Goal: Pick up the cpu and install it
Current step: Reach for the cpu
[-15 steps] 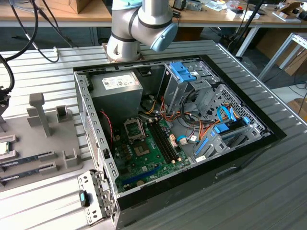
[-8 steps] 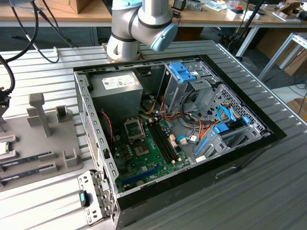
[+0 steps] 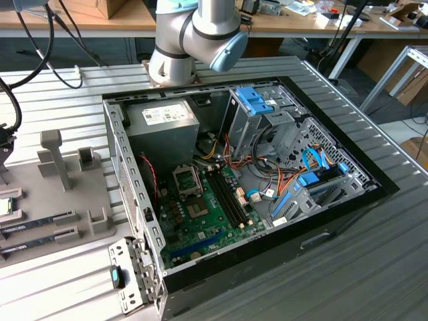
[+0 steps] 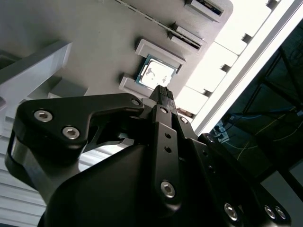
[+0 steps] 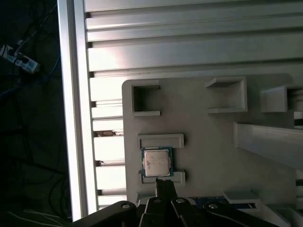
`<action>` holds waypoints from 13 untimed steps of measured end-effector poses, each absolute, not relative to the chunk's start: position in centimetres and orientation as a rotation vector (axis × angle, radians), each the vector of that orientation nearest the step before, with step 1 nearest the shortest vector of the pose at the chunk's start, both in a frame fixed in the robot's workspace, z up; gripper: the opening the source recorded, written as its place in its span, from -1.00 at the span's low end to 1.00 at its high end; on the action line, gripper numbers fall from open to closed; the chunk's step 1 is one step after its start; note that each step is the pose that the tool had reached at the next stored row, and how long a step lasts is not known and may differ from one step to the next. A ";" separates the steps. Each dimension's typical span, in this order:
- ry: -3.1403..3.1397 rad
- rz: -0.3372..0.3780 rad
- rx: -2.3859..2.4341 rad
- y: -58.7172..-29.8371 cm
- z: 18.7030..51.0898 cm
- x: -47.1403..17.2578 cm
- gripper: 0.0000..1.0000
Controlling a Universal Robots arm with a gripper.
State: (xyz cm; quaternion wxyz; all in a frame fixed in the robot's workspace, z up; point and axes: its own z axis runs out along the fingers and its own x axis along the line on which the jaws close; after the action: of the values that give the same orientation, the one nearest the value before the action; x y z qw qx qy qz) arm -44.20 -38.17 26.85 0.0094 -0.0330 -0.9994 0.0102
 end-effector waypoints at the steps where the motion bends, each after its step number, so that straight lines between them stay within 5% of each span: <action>1: -3.121 0.032 -0.103 -38.2 26.8 -44.2 -0.79; 13: -3.121 0.032 -0.103 -38.2 26.3 -44.2 -0.79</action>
State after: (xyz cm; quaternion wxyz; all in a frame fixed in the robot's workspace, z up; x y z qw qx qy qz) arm -44.20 -38.17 26.31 0.0094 -0.0330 -0.9994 0.0102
